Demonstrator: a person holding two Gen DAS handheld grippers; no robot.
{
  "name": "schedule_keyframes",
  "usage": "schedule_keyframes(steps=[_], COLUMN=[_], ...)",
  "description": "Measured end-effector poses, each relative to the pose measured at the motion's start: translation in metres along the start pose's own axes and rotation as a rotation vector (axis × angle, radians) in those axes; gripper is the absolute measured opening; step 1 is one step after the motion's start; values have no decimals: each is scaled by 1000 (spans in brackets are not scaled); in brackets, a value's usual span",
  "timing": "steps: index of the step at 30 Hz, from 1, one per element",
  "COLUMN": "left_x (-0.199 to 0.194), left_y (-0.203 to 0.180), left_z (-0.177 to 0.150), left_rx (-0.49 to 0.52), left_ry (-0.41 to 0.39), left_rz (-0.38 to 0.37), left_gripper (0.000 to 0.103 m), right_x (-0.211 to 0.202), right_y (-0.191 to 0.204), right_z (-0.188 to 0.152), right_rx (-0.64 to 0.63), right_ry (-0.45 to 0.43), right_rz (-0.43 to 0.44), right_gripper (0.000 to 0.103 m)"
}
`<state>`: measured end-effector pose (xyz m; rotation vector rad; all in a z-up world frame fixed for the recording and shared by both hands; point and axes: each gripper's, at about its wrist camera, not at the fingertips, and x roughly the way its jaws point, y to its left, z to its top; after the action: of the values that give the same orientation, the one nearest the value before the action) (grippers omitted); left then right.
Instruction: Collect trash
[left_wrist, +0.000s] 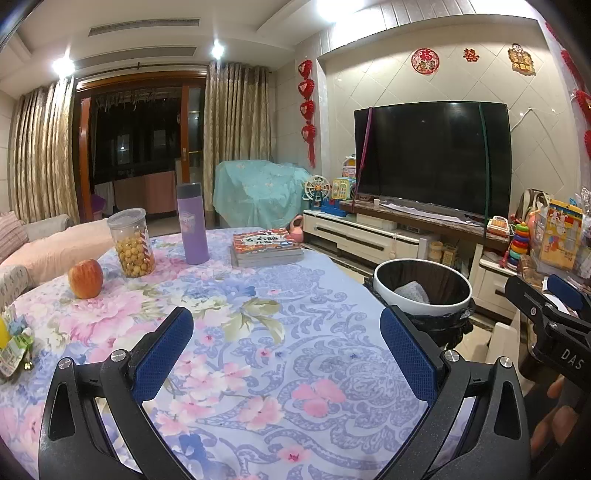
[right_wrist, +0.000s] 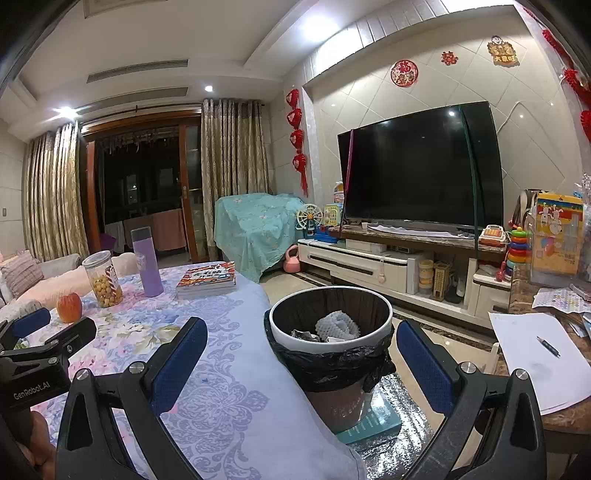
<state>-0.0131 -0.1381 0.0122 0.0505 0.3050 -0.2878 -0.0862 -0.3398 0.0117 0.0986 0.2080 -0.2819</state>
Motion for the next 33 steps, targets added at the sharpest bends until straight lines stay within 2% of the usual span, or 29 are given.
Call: schedule_keyframes(steps=[33], left_x=[3], left_y=[-3], left_z=[-3], left_rx=[12], left_ry=[10], left_rz=[-16], left_gripper=[103], right_x=[-1], right_y=[5], right_z=[1], right_rx=[5], right_ry=[-5], right_rz=[8], right_gripper=[103])
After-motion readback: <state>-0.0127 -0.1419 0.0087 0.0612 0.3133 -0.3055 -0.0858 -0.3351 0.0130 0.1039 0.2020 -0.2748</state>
